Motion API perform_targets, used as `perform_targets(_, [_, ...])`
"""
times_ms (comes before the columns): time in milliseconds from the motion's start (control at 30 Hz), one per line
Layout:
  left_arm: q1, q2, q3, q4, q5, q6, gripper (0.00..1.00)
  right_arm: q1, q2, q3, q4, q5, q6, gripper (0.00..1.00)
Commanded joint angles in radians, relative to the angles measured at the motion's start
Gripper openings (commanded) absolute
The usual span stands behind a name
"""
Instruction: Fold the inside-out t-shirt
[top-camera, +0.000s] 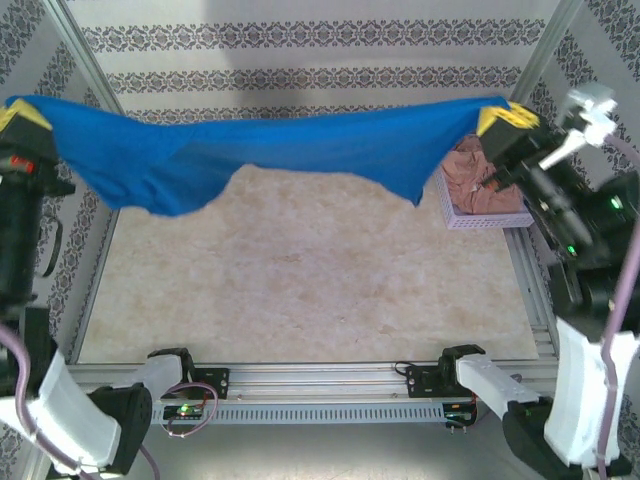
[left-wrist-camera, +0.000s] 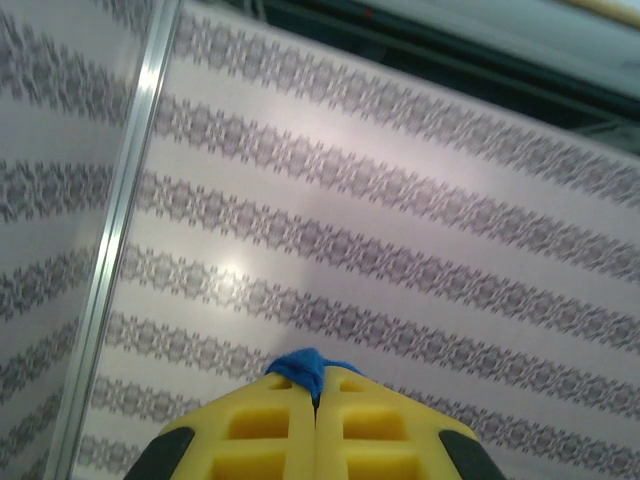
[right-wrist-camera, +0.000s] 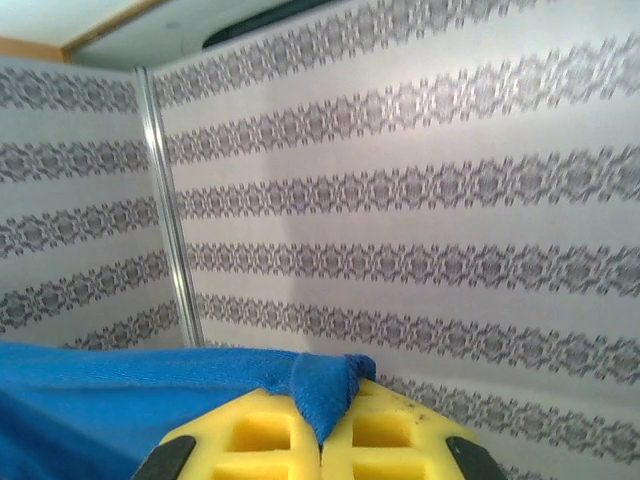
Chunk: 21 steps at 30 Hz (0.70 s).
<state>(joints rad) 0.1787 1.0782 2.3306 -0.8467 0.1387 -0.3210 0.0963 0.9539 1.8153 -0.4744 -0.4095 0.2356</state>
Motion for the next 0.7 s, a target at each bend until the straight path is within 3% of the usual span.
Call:
perform_targets(0, [0.008, 0.043, -0.014, 0.065, 0.02, 0.013, 0.0, 0.007, -0.021, -0.017, 0.018, 0.047, -0.022, 0.0])
perform_targets(167, [0.008, 0.152, -0.012, 0.093, 0.02, 0.011, 0.0, 0.008, 0.026, -0.027, 0.055, 0.075, -0.033, 0.0])
perform_targets(367, [0.007, 0.404, -0.041, 0.15, 0.044, -0.01, 0.0, 0.013, 0.207, -0.105, 0.177, 0.141, -0.059, 0.0])
perform_targets(533, [-0.034, 0.682, -0.095, 0.239, 0.033, -0.009, 0.0, 0.033, 0.522, -0.112, 0.276, 0.227, -0.1, 0.0])
perform_targets(667, [-0.069, 1.015, 0.03, 0.231, 0.028, -0.011, 0.02, 0.041, 0.9, 0.048, 0.282, 0.3, -0.113, 0.0])
